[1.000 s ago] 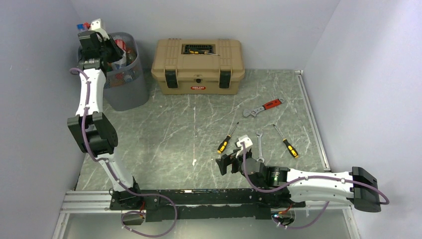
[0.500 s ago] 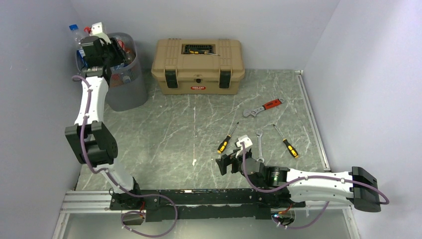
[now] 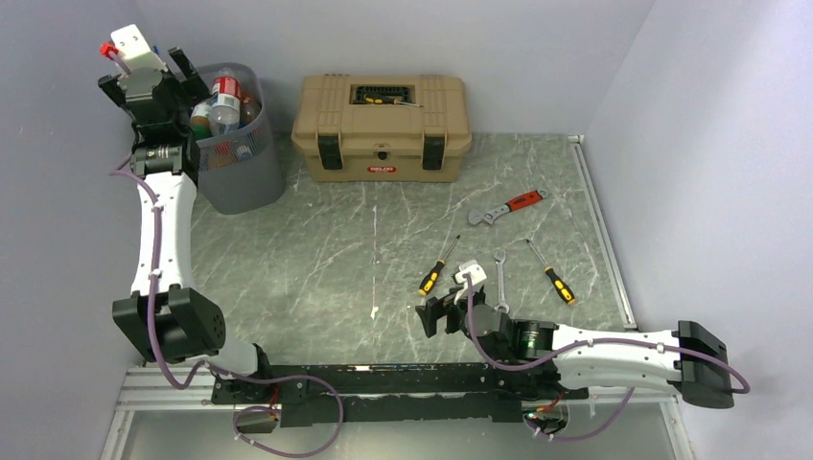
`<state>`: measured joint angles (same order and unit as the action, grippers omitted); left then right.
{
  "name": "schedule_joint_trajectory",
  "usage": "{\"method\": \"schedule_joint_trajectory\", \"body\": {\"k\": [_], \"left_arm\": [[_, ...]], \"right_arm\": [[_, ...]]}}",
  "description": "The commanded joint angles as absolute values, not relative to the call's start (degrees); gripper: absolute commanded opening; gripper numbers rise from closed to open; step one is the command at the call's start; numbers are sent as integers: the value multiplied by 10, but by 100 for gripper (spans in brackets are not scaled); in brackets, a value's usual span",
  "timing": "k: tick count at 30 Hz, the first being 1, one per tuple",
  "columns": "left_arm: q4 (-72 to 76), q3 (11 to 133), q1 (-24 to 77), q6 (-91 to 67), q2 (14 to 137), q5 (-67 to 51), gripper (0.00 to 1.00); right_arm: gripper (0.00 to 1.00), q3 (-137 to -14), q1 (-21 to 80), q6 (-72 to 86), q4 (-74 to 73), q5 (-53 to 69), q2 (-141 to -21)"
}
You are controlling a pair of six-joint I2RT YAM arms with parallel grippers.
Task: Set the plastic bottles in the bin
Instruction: Reset both arms
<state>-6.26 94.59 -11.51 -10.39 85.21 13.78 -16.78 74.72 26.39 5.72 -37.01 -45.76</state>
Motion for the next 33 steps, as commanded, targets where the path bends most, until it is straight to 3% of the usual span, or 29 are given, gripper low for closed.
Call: {"method": "schedule_joint_trajectory", "body": {"k": [1, 11, 26, 30, 33], "left_arm": [[-55, 914, -132, -74, 853, 237, 99], [103, 885, -182, -16, 927, 53, 97], [61, 930, -184, -55, 1005, -92, 85], [82, 924, -181, -85, 984, -105, 82], [103, 910, -161, -92, 937, -59, 86]], "right_arm": [[99, -180, 748, 261, 73, -375, -437], [99, -170, 748, 269, 59, -379, -407], [99, -162, 748, 265, 69, -384, -403], [99, -162, 748, 265, 67, -386, -399], [99, -166, 748, 263, 67, -385, -404]]}}
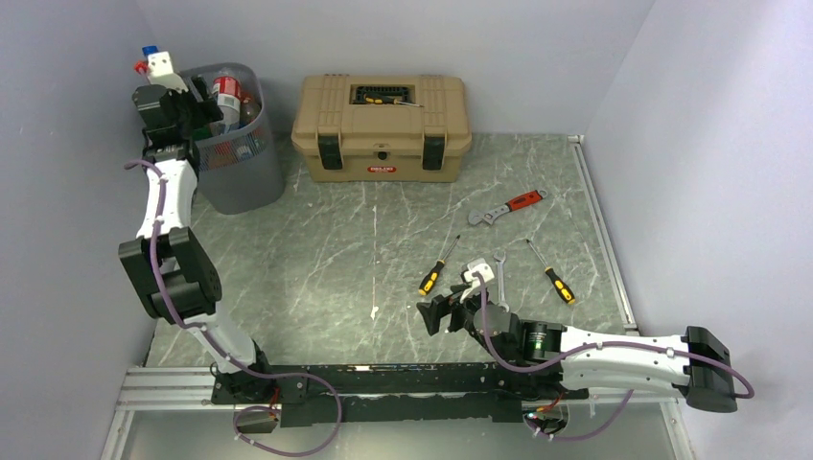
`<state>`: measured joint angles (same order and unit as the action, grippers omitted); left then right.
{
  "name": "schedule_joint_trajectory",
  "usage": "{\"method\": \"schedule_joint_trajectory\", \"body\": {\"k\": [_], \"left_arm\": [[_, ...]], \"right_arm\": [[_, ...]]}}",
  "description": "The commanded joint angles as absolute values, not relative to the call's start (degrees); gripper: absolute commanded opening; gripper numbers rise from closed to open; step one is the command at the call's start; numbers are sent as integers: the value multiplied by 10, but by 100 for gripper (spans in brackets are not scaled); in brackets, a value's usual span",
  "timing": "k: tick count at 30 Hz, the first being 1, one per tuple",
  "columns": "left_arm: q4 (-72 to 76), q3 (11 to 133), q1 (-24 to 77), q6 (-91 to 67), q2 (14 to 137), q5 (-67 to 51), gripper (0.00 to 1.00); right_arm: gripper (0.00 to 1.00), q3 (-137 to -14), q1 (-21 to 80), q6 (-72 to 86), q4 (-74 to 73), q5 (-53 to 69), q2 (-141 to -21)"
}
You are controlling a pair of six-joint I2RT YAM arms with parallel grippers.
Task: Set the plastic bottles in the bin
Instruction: Reset both arms
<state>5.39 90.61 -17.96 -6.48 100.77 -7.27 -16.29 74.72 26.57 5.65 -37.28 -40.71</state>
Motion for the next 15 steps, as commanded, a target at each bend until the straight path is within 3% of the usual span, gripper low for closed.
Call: {"method": "schedule_joint_trajectory", "body": {"k": [1, 6, 15], "left_arm": [[101, 911, -149, -90, 919, -43, 87], [13, 932, -51, -67, 842, 14, 99], [-209, 879, 125, -79, 747, 80, 100]], "right_arm": [[99, -168, 748, 262, 68, -385, -408], [99, -187, 748, 257, 65, -387, -432], [100, -250, 748, 243, 32, -424, -431]]}}
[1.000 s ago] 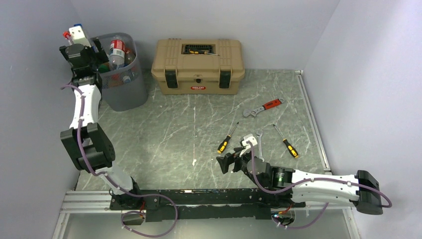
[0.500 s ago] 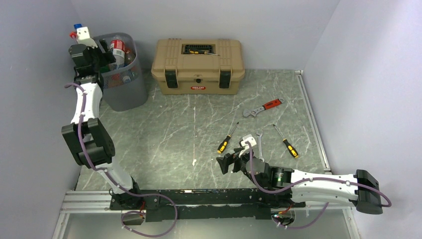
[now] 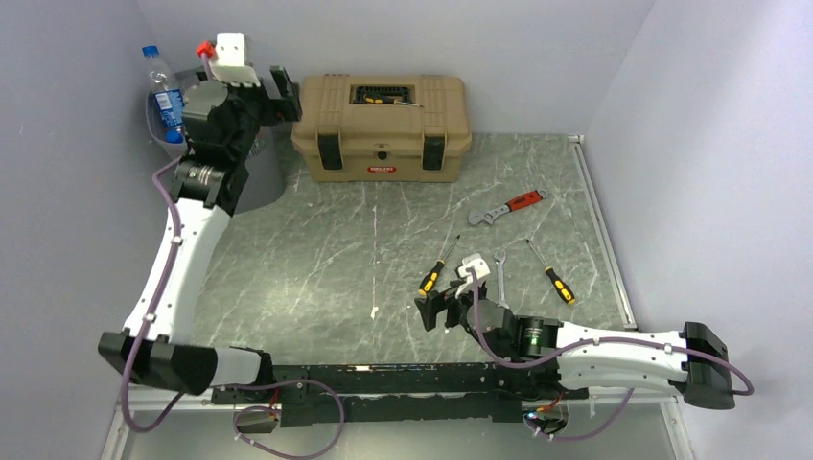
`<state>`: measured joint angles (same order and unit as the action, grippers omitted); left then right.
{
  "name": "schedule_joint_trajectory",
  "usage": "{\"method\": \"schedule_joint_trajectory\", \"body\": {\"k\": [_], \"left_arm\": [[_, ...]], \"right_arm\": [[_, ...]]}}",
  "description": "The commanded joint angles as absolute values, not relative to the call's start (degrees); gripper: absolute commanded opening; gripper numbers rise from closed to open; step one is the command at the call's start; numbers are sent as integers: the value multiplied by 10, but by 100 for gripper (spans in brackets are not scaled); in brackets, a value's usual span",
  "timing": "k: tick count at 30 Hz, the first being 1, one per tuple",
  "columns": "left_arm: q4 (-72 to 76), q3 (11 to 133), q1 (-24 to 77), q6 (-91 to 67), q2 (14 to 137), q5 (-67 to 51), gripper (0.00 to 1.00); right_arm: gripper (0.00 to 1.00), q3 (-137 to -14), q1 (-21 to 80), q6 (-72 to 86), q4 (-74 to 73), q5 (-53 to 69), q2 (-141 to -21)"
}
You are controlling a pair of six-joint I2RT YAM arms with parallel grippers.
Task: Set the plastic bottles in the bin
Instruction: Reset both arms
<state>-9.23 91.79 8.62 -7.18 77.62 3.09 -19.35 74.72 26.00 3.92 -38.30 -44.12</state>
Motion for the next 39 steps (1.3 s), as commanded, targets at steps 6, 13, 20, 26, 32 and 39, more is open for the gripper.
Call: {"method": "schedule_joint_trajectory", "body": {"k": [6, 13, 20, 26, 32, 39], "left_arm": [[-345, 840, 183, -87, 746, 77, 99], [-469, 891, 285, -116, 813, 108, 100], [-437, 899, 363, -232, 813, 203, 100], [-427, 855, 408, -348, 763, 281, 99], [-360, 796, 408, -314, 683, 280, 99], [-386, 803, 436, -168, 692, 407, 99]], "right_arm": [[100, -300, 748, 202, 30, -503, -446], [100, -313, 748, 167, 140, -532, -470], [100, -470, 543, 384, -99, -335, -525], [100, -433, 376, 520, -86, -267, -427], [100, -402, 286, 522, -75, -189, -351], [100, -412, 301, 341, -118, -232, -369]]}}
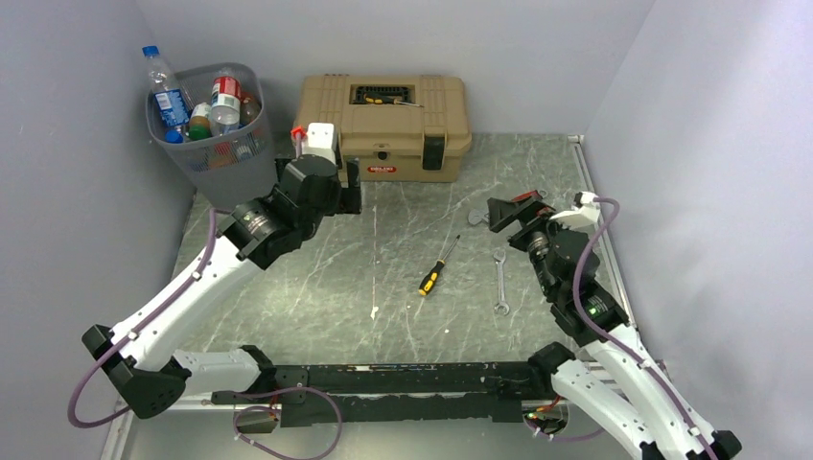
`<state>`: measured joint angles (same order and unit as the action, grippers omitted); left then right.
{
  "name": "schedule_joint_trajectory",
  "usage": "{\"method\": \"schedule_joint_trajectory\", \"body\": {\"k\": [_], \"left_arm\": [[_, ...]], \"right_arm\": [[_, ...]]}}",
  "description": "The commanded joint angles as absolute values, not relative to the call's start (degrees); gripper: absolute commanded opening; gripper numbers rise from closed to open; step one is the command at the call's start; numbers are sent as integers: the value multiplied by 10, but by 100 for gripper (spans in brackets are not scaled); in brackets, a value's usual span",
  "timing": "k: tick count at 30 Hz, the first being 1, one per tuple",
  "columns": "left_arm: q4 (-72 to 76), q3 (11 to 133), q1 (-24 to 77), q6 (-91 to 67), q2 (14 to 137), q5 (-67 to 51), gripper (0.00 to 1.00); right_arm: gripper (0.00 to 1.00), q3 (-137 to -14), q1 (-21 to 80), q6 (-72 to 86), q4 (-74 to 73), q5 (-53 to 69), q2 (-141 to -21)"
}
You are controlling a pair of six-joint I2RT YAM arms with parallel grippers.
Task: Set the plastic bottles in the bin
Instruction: Reset both arms
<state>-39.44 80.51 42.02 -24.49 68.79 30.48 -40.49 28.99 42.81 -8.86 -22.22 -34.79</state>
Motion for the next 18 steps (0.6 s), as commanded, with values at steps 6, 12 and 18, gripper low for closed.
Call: {"method": "schedule_joint_trajectory", "body": {"k": [6, 12, 18], "left_arm": [[-359, 726, 438, -118, 633, 418, 99], [-285, 656, 439, -105, 552, 328, 100], [-302, 658, 440, -118, 554, 352, 99]], "right_arm": [[100, -361, 320, 294, -57, -307, -346], [100, -294, 319, 285, 92, -160, -291], [100, -364, 319, 254, 23, -124, -312]]}}
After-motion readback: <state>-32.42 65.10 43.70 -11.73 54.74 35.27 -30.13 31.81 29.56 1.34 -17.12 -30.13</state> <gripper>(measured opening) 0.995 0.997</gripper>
